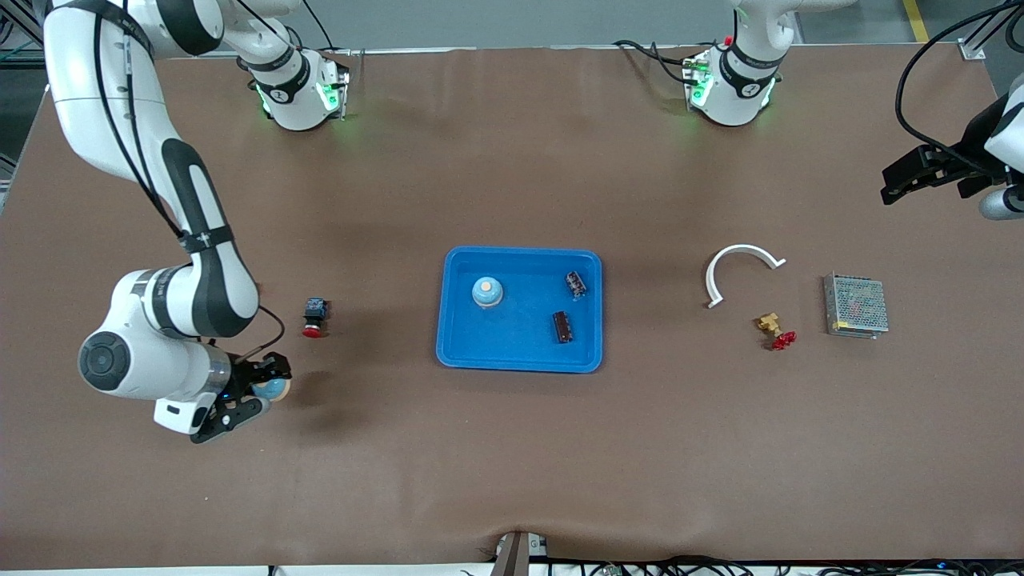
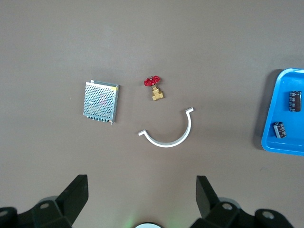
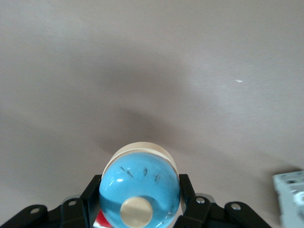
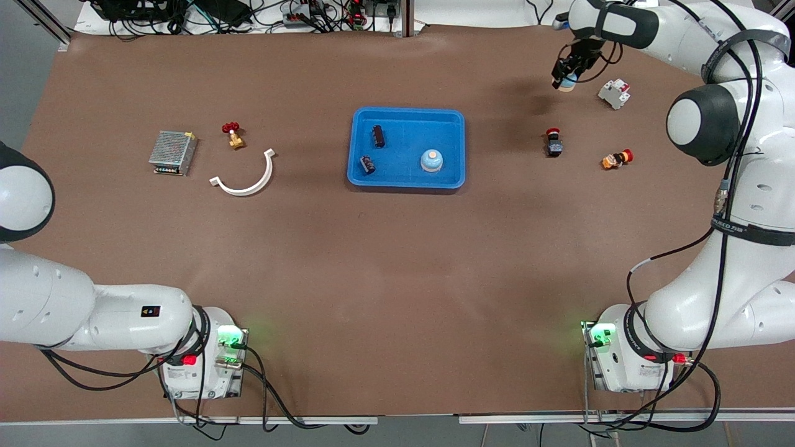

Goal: Place electrolytic capacitor and blue bell in tray
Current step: 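Lift the second bell and carry it toward the tray with the right gripper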

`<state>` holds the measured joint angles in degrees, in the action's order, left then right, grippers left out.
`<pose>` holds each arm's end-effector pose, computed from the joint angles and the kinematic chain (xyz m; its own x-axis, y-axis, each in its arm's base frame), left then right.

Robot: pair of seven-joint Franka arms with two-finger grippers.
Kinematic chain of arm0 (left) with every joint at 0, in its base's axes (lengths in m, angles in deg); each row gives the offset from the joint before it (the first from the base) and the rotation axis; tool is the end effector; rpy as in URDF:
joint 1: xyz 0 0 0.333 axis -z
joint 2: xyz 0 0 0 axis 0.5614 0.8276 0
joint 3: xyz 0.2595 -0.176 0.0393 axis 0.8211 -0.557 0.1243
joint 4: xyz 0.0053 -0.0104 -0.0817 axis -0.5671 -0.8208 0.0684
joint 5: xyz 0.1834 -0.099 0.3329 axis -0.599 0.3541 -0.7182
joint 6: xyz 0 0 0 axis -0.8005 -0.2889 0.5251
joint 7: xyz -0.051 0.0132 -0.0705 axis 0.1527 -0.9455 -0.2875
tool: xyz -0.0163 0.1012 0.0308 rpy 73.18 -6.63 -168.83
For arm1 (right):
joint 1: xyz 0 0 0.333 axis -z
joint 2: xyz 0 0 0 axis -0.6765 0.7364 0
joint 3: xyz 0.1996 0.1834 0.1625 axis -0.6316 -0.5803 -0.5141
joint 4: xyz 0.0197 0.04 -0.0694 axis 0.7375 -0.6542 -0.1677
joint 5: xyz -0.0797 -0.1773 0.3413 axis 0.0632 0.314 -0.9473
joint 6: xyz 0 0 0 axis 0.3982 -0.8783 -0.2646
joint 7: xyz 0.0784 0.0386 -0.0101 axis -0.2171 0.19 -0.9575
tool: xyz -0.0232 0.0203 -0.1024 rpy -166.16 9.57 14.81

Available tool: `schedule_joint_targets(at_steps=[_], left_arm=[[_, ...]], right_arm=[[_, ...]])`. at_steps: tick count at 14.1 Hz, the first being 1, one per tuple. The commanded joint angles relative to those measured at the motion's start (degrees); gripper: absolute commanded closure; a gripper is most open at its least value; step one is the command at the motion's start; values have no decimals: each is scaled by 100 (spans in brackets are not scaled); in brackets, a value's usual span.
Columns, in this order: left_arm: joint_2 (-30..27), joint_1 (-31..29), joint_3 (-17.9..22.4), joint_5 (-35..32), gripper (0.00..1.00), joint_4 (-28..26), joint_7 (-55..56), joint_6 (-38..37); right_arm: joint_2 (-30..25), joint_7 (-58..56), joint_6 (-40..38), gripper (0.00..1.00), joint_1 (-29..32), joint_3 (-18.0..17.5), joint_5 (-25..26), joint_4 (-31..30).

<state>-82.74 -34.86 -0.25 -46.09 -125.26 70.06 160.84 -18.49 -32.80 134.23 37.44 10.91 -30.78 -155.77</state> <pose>0.5431 -0.0276 0.6433 0.9974 0.0556 -0.0459 0.0531 -0.9972 -0.0528 0.7127 0.0743 0.2737 0.9160 0.3981 -0.0488 0.3895 -0.9120 -0.1289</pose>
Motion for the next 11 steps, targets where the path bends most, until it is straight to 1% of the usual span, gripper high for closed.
schedule_joint_targets(at_steps=[1, 6, 11], left_arm=[[-74, 44, 33, 106, 0, -30, 11, -12], [-56, 62, 7, 106, 0, -30, 38, -3], [-29, 53, -2, 106, 0, -3, 47, -3]], right_arm=[[-277, 907, -259, 46, -286, 10, -73, -35], [-462, 2664, -250, 46, -1015, 10, -73, -35], [-445, 4176, -119, 46, -1648, 10, -143, -35]])
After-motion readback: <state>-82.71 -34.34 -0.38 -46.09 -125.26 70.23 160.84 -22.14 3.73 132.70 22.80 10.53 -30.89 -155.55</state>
